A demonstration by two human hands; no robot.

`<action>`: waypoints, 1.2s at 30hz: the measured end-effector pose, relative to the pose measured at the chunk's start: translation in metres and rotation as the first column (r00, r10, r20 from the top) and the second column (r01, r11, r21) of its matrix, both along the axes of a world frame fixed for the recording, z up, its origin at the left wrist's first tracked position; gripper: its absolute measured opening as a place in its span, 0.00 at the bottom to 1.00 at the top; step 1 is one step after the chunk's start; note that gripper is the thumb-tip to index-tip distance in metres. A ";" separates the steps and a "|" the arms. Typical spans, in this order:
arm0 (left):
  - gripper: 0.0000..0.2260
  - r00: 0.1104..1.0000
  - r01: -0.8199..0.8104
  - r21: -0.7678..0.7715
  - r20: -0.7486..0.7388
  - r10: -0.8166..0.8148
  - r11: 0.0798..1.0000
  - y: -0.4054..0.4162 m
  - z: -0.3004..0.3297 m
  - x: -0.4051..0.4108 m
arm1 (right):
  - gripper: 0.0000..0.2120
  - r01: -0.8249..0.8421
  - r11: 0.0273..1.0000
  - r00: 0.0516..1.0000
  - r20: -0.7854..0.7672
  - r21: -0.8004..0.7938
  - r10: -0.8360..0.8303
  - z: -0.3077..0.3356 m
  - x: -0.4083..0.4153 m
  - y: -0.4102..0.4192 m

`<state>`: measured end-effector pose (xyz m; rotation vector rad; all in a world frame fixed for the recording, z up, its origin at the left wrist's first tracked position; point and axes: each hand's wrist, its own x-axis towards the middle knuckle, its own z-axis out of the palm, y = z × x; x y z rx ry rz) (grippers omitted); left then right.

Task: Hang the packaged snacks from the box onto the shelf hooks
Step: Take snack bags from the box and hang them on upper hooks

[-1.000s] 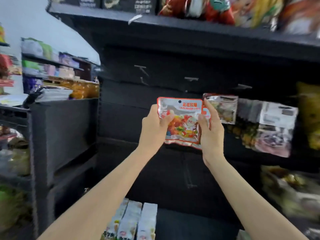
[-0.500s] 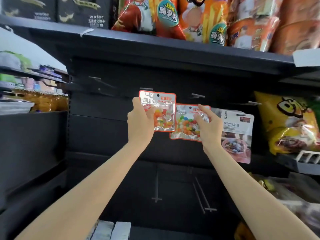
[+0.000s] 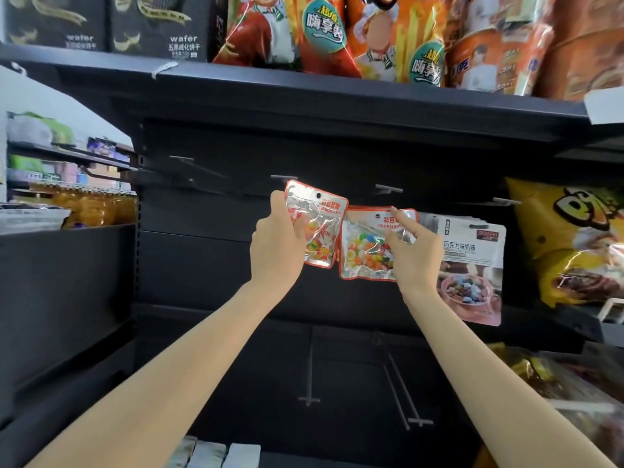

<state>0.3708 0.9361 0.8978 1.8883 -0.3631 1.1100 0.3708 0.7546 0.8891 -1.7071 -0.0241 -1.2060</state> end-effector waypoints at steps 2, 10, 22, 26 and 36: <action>0.15 1.000 -0.003 0.001 -0.003 0.003 1.000 0.000 -0.001 0.003 | 0.18 0.029 1.000 1.000 0.008 -0.007 -0.029 0.001 0.003 0.000; 0.15 1.000 -0.002 0.014 -0.012 0.003 1.000 -0.003 0.000 0.007 | 0.19 0.207 0.937 0.957 -0.139 -0.282 -0.254 0.013 0.024 -0.005; 0.14 0.986 0.159 -0.002 -0.052 -0.159 0.987 -0.005 -0.005 0.015 | 0.30 0.064 0.872 0.875 -0.393 -0.485 -0.283 0.008 0.044 -0.002; 0.15 0.953 0.295 -0.014 -0.069 -0.295 0.955 -0.007 -0.013 0.014 | 0.16 0.236 0.899 0.965 -0.019 -0.369 -0.261 -0.007 0.019 -0.004; 0.24 0.842 0.539 -0.005 0.040 -0.539 0.842 -0.045 -0.009 0.002 | 0.19 -0.183 0.948 0.981 0.018 -0.262 0.194 -0.002 -0.017 -0.009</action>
